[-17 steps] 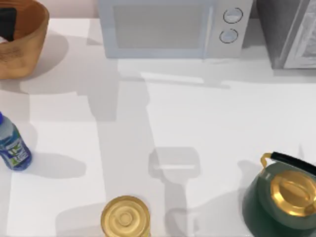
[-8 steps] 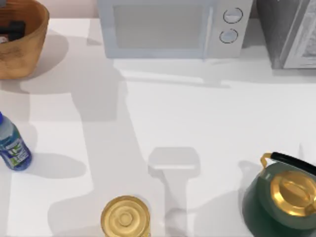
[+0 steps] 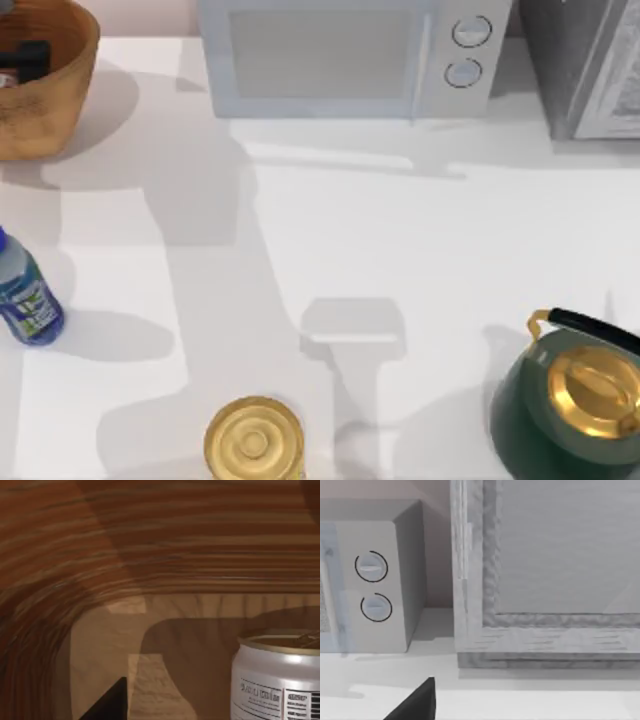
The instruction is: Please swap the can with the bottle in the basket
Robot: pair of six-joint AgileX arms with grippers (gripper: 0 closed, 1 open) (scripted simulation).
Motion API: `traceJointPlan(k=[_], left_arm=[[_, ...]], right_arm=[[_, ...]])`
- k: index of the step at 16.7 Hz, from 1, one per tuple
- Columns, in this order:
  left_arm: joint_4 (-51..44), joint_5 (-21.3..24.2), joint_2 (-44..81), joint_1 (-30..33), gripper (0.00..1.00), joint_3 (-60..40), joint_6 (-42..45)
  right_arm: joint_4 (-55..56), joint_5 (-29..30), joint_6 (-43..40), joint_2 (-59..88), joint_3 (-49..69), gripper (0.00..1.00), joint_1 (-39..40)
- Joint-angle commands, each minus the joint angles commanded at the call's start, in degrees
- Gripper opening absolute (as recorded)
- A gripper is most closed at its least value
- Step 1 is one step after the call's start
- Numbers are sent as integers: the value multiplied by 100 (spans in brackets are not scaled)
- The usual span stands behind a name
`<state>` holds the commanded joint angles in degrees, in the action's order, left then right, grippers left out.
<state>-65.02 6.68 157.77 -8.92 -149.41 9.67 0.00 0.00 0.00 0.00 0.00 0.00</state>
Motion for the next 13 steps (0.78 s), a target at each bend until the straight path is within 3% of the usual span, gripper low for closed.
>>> traceJointPlan(k=[11, 13], left_arm=[[0, 0, 0, 0, 2, 0, 0], [0, 0, 0, 0, 0, 0, 0]], right_arm=[[0, 0, 0, 0, 0, 100, 0], [0, 0, 0, 0, 0, 100, 0]])
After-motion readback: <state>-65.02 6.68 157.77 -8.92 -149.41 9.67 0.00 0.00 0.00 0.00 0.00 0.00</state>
